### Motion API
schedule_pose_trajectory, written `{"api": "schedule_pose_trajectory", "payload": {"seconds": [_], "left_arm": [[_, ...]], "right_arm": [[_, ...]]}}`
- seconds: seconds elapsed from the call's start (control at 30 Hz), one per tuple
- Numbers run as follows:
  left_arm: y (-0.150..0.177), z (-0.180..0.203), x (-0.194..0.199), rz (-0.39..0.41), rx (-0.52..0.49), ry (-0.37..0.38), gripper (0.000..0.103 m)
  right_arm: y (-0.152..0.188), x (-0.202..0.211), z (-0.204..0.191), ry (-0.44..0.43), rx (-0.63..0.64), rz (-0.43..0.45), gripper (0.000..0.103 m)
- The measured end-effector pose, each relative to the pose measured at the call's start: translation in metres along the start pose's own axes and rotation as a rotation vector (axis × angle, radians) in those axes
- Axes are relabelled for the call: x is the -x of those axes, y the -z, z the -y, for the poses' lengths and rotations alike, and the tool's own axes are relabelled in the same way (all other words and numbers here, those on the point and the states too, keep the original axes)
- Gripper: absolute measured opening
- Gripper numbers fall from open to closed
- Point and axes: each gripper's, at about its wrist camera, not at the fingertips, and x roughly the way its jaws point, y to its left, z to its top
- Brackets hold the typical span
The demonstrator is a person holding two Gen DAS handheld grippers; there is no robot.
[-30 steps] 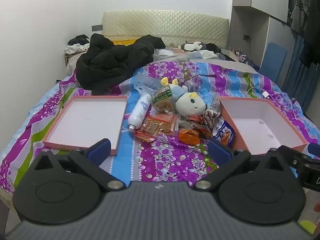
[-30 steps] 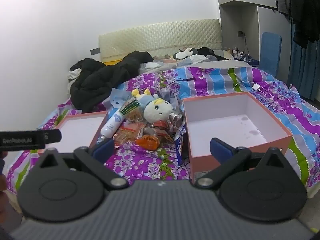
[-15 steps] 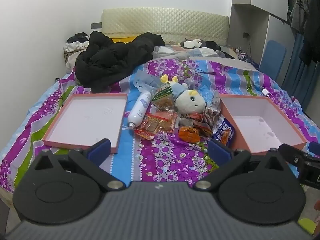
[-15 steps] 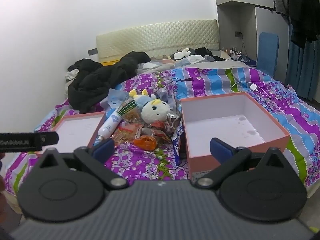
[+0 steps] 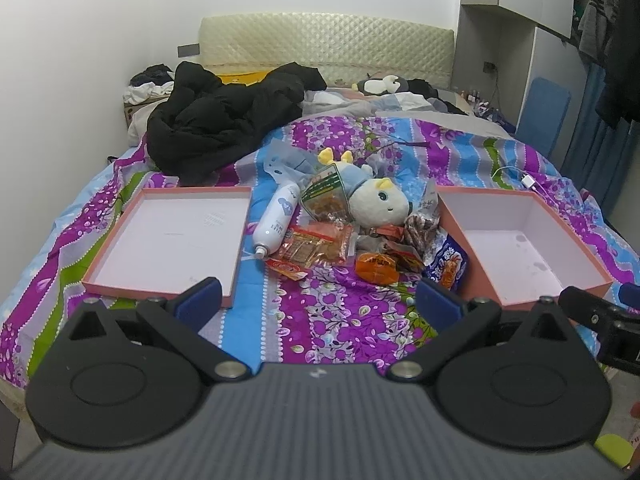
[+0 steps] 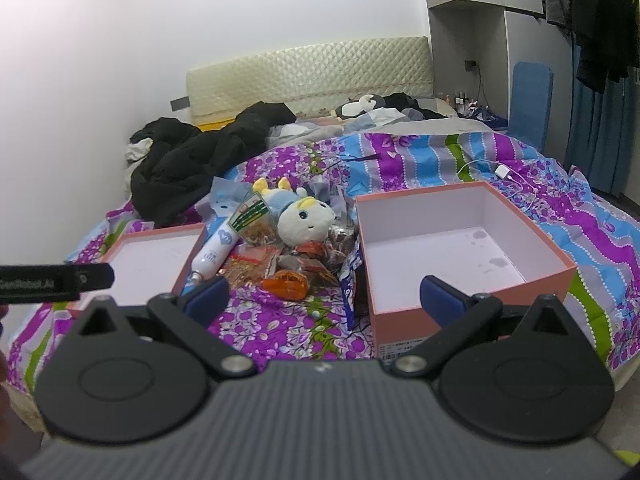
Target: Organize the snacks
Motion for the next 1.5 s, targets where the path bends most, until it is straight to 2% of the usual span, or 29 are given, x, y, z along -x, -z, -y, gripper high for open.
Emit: {"api": "schedule_pose_trajectory", "payload": {"seconds": [0.5,1.5], "left_arm": [[-0.005,0.002,0.003,0.018,-0.017,0.003,0.103],[0.006,0.004,-0.008,-0.016,-0.015,0.033,0.103]], "right_arm": [[0.002,0.0,0.002,0.015,-0.002,0.01,0.103],[0.007,-0.004,0.003,0.027,-0.023,-0.018,0.103]]}}
